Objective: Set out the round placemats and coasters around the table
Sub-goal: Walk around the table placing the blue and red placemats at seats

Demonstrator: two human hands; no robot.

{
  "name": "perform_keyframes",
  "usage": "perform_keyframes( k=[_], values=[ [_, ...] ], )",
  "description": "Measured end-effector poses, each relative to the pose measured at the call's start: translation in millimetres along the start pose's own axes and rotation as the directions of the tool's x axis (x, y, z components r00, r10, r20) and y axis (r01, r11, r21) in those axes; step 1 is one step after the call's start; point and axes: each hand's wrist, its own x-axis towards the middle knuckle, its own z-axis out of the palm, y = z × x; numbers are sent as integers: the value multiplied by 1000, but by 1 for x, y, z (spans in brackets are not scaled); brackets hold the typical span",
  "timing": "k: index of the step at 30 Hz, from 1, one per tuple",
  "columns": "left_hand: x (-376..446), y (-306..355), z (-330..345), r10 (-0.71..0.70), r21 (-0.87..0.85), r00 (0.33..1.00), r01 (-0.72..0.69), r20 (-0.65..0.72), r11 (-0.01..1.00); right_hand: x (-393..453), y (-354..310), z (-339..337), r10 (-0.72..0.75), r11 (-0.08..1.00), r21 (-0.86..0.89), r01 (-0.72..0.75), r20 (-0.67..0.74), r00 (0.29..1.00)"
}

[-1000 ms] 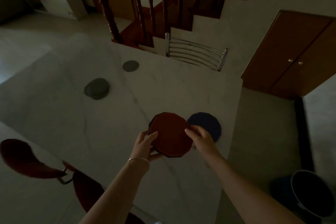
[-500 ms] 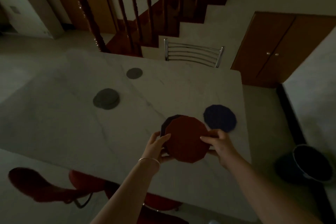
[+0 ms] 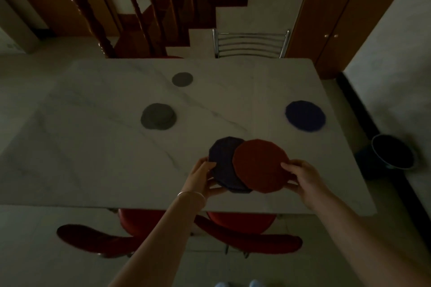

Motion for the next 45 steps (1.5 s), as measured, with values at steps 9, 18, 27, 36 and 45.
perform_keyframes(
  k=[9,18,27,36,45],
  values=[
    [-7,39,-42,129,-55,981,-139,-144,989,22,22,17,109,972,218,-92,-63,992],
    [-18,51,-83,137,-131,970,-165,-200,978,43,45,66,115,984,147,-100,-94,989],
    [-16,44,-84,99,-141,973,-130,-210,981,36,46,62,-176,910,-409,72,-224,959],
    [-12,47,-45,70,-118,990,-85,-123,989,-15,-12,116,-184,951,-200,234,239,953],
    [-28,51,-62,115,-146,993,-116,-16,983,-37,-29,139,-229,944,-192,269,209,951]
  ],
)
